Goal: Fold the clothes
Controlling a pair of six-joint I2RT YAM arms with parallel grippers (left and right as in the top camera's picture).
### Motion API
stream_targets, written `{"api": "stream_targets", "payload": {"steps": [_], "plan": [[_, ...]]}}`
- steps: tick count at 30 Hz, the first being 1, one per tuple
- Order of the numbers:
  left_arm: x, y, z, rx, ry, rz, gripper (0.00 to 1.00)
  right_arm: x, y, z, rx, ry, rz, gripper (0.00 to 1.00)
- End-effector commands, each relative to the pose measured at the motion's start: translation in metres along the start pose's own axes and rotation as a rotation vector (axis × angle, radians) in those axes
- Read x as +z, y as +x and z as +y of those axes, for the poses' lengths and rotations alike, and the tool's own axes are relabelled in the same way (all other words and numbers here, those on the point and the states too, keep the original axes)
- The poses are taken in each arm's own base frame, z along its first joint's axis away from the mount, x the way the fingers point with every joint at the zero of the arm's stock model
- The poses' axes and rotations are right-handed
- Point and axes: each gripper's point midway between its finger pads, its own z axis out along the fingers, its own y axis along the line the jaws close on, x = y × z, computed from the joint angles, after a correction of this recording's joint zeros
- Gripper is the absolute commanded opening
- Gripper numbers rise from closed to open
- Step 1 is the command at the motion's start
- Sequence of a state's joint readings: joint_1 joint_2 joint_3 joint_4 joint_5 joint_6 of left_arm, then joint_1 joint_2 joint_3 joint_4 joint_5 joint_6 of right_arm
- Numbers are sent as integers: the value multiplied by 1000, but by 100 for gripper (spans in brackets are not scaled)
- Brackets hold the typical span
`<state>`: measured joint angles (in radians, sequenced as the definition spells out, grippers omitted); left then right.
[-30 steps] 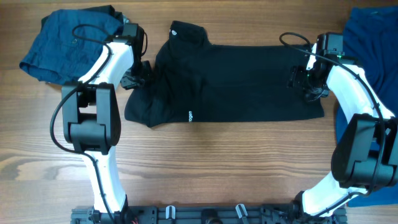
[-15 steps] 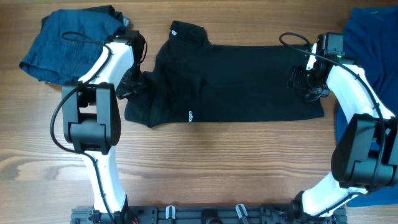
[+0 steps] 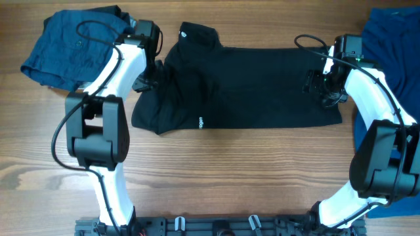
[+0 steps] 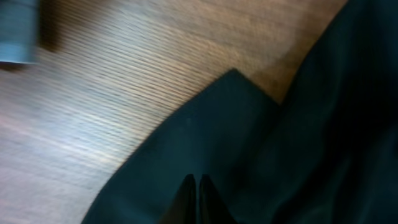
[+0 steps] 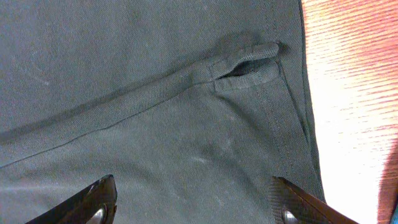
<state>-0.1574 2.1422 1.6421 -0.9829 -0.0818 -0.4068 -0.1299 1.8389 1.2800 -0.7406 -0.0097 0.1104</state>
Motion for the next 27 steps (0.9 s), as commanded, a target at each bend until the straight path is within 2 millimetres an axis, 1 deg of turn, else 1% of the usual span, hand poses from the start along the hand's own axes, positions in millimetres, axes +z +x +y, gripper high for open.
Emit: {"api": "stream_targets", "payload": {"steps": [1, 10, 18, 27], "plan": [[22, 15, -12, 82, 27, 74, 4, -15, -12, -2, -4, 9, -51, 79], [21, 21, -31, 123, 41, 61, 4, -15, -12, -2, -4, 9, -51, 80], [15, 22, -37, 136, 52, 50, 4, -15, -12, -2, -4, 9, -51, 80], [12, 16, -45, 144, 71, 17, 4, -15, -13, -2, -4, 9, -52, 80]]}}
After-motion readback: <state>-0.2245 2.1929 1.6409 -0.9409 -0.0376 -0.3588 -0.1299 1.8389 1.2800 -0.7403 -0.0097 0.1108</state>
